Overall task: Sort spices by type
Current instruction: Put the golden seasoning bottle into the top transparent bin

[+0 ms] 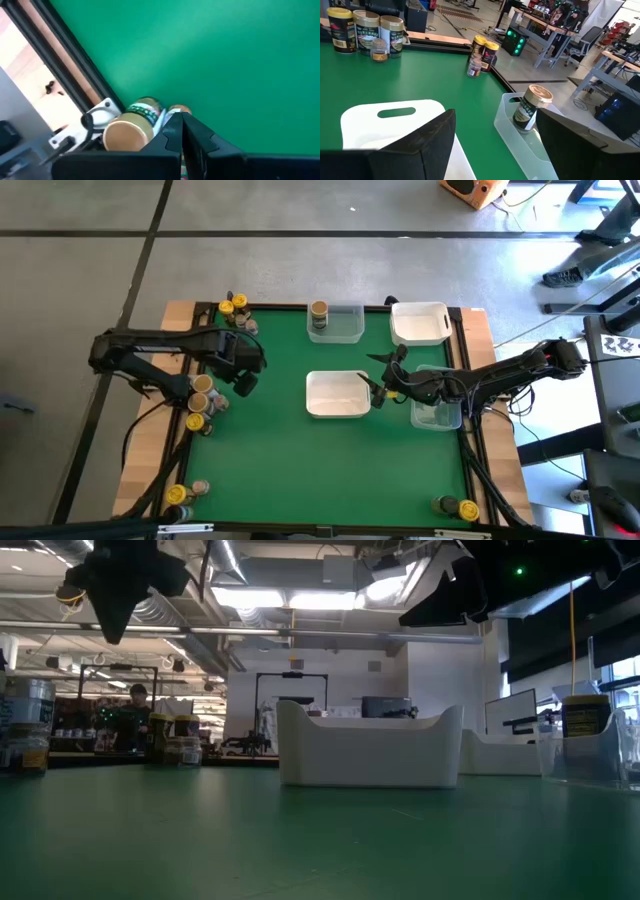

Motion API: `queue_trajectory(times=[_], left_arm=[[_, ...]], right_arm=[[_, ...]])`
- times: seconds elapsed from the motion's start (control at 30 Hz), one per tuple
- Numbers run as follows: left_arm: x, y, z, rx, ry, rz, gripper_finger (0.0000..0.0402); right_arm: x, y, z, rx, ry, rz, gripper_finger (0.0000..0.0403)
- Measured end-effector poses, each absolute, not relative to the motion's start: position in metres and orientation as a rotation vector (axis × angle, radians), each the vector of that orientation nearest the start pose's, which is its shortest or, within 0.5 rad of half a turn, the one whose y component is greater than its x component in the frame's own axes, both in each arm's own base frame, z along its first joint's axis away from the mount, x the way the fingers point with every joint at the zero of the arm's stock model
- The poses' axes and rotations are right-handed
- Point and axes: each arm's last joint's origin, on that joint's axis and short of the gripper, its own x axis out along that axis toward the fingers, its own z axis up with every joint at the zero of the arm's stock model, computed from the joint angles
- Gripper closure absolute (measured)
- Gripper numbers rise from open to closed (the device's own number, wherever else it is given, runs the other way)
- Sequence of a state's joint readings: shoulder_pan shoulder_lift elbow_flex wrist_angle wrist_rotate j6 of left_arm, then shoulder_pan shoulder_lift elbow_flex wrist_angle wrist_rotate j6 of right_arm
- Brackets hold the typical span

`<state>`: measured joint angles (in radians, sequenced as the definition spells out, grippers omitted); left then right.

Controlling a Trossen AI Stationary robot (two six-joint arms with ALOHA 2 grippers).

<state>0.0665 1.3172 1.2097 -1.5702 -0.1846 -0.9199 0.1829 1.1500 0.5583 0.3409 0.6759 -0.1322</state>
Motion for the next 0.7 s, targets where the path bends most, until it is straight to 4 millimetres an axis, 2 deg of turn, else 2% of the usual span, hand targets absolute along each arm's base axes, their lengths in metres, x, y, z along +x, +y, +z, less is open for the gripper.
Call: queue_trajectory(times=[0.3, 0.7], left_arm=[[0.173, 0.024, 0.268, -0.608, 1.614, 0.878, 0.0401], [0.151, 0.022, 0.275, -0.660, 1.563, 0.819, 0.0401]], right_arm=[[0.236, 0.025, 0.235, -0.235, 0.265, -0.467, 0.0127], [0.236, 0.025, 0.235, -0.234, 0.264, -0.468, 0.0127]])
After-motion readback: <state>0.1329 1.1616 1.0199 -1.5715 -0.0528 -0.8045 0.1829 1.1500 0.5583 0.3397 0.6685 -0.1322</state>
